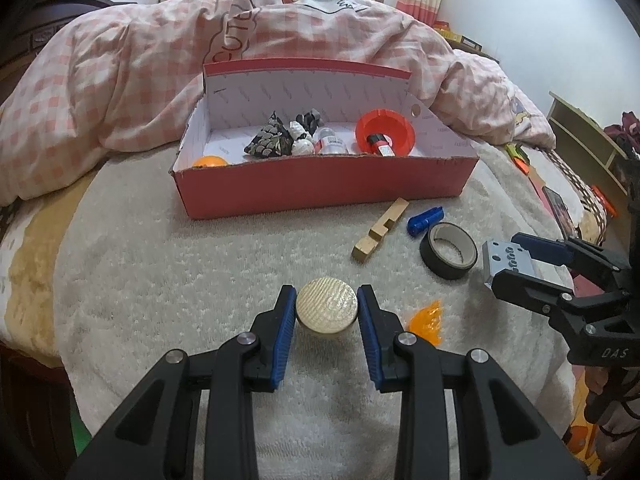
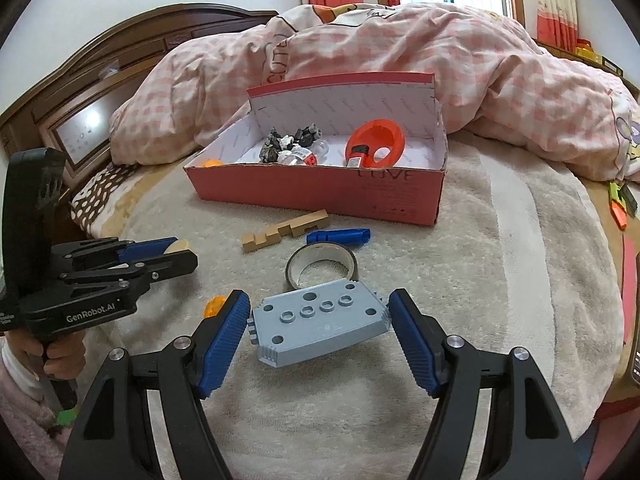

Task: Organize objects
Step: 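Lift and carry the wooden disc and grey plate over the shoebox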

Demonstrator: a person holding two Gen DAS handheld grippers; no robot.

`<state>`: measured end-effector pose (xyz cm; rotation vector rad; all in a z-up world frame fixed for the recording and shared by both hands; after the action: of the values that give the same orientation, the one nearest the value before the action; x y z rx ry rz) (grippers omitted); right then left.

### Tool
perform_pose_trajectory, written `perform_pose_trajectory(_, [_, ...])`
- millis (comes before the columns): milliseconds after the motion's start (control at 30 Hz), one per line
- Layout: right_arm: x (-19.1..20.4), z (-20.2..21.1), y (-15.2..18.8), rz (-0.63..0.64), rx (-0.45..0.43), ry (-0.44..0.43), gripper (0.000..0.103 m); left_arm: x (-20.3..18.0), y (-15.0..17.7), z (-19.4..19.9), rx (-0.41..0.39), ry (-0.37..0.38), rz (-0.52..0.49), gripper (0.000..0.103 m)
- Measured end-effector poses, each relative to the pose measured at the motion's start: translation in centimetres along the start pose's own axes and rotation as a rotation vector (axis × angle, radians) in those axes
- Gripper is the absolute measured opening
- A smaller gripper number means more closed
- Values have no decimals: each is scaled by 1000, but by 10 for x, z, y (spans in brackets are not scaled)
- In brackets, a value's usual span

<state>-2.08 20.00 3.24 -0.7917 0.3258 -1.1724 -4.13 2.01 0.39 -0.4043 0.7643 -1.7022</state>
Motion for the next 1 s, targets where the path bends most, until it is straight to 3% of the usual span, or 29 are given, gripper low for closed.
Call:
perform_pose_trajectory(500, [-4, 1, -13, -18, -37, -9, 73, -5, -20, 3, -37, 8, -15, 30])
perform_pose_trajectory(1000, [-6, -4, -42, -47, -83, -22, 73, -2, -66, 2, -131, -6, -38, 30])
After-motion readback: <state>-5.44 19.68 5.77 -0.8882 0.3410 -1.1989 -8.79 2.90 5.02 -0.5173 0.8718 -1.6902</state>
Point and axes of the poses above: each gripper's, at about its wrist camera, not at the fingertips, and z roughly against the way its jaws point, x to its left, y to its underside, the point moved 2 cm from there along -z, roughly the way its jaws point, and after that the axes turned 1 degree about -z, right-handed, at the moved point
